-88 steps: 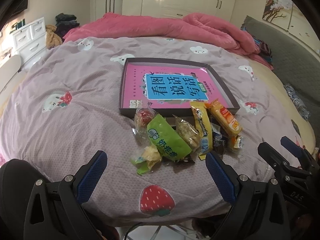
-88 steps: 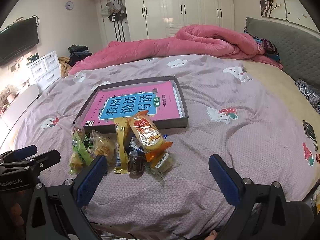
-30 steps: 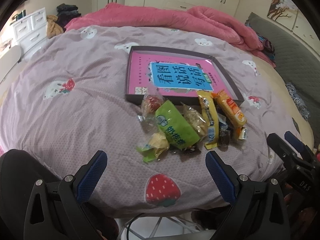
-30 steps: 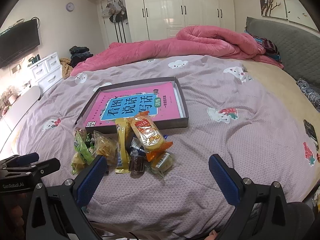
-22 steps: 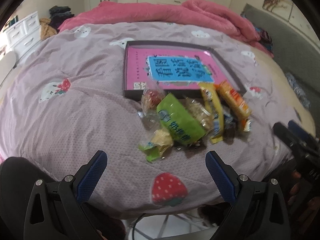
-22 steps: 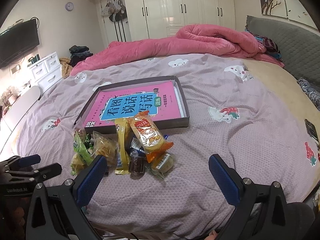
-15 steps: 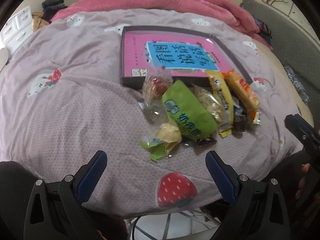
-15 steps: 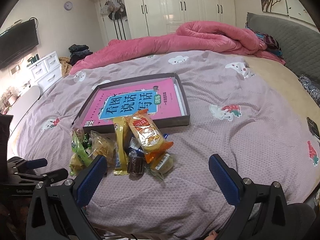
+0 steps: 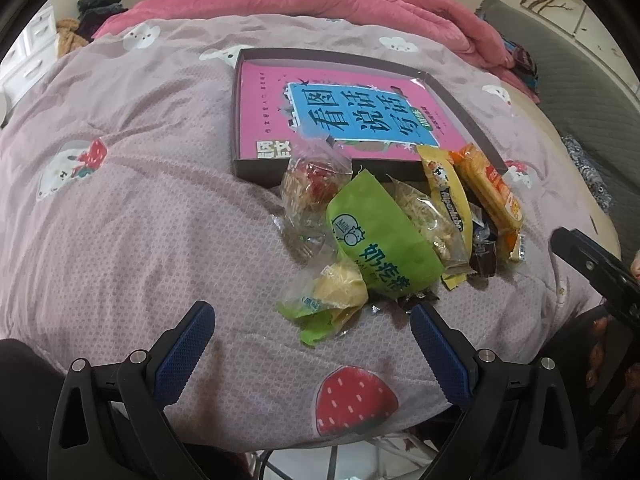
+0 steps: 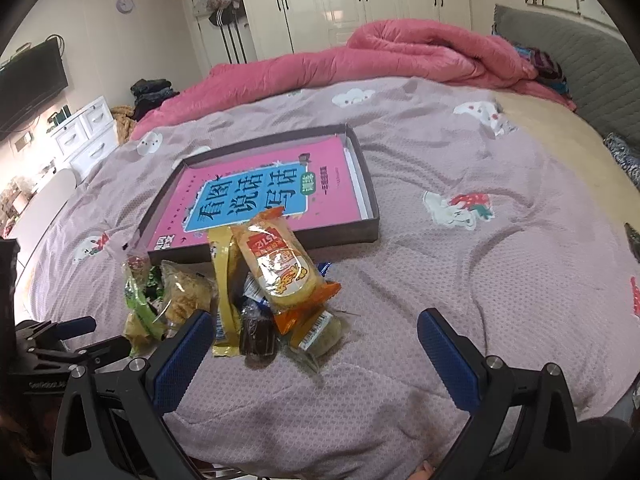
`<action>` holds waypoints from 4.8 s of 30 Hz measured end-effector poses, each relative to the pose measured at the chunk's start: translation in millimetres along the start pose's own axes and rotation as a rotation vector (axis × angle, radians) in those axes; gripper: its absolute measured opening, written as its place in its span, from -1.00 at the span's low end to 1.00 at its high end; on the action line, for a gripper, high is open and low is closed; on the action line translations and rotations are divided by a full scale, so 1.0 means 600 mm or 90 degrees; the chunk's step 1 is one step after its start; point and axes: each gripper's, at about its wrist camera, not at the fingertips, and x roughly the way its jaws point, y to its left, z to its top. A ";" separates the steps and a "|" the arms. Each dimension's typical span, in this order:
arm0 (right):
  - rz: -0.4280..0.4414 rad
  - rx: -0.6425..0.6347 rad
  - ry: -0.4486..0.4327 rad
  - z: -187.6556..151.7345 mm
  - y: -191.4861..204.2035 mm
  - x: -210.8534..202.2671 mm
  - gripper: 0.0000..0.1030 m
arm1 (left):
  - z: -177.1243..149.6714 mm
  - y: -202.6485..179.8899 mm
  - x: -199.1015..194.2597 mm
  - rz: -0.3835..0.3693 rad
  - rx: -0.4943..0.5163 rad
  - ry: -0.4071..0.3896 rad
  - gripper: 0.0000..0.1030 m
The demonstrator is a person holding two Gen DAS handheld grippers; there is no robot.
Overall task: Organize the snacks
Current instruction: 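Grasp the green milk-candy bag with the left tool while the right tool grasps the bread bun packet, then carry the green bag into the tray with the left tool while the right tool carries the bun packet there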
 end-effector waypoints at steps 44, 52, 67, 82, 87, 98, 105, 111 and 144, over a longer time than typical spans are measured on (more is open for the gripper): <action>0.079 -0.070 -0.013 0.069 0.014 0.082 -0.31 | 0.028 -0.022 0.045 -0.061 0.052 0.023 -0.30; 0.099 -0.048 -0.039 0.077 0.008 0.064 -0.31 | 0.026 -0.032 -0.016 -0.069 0.059 -0.036 -0.30; 0.109 -0.018 -0.084 0.116 -0.002 0.057 -0.31 | 0.132 0.029 -0.051 -0.046 -0.062 -0.132 -0.30; 0.100 -0.003 -0.082 0.157 -0.020 0.102 -0.31 | 0.200 0.048 0.018 -0.020 -0.107 -0.126 -0.30; 0.098 0.002 -0.074 0.162 -0.023 0.118 -0.31 | 0.210 0.054 0.040 -0.021 -0.117 -0.121 -0.30; 0.075 0.011 -0.032 0.162 -0.029 0.162 -0.31 | 0.229 0.049 0.094 -0.021 -0.107 -0.096 -0.30; 0.066 0.008 -0.011 0.157 -0.029 0.184 -0.30 | 0.233 0.038 0.117 -0.022 -0.082 -0.082 -0.30; 0.054 0.004 0.005 0.155 -0.026 0.201 -0.30 | 0.232 0.035 0.136 -0.034 -0.077 -0.065 -0.30; 0.043 0.006 0.026 0.147 -0.034 0.209 -0.30 | 0.226 0.027 0.155 -0.065 -0.075 -0.035 -0.16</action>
